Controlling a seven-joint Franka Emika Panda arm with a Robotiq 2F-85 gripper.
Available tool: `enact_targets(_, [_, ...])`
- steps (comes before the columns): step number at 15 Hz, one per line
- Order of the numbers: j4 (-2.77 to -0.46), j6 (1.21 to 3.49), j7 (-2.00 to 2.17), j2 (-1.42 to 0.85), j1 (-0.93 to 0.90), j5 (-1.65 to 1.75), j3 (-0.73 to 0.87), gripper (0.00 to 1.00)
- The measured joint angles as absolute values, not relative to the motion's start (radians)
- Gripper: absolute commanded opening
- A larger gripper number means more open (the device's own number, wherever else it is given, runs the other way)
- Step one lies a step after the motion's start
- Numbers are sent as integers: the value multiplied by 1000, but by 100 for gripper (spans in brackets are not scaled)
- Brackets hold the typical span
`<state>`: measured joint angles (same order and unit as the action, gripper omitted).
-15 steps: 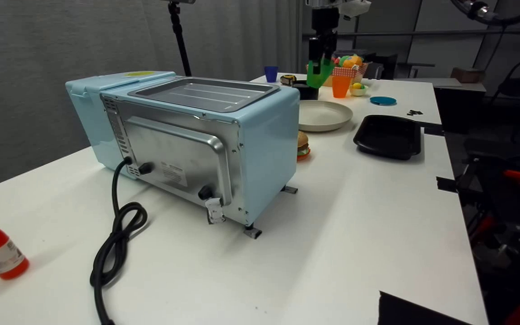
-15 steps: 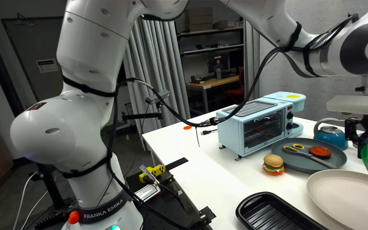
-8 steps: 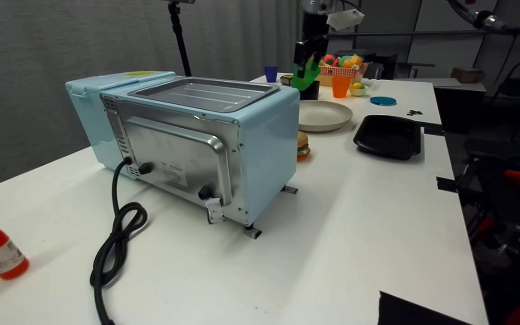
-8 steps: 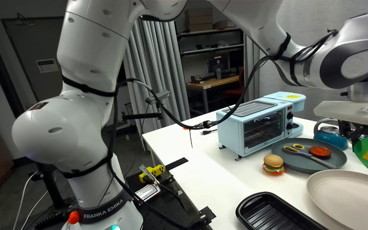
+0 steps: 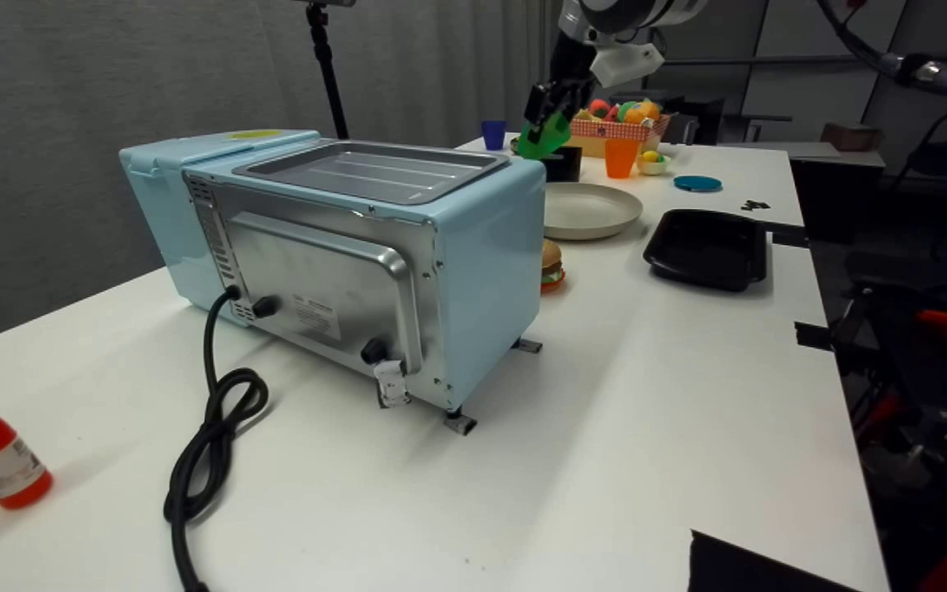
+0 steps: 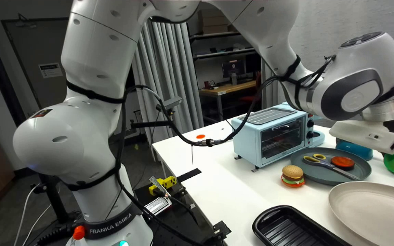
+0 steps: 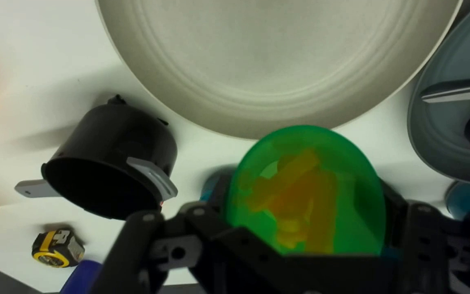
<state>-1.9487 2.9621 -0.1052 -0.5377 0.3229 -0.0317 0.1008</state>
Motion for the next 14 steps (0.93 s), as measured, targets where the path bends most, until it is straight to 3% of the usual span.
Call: enact_targets(14, [-2144,3754,-7,-621,323,-32,111,53])
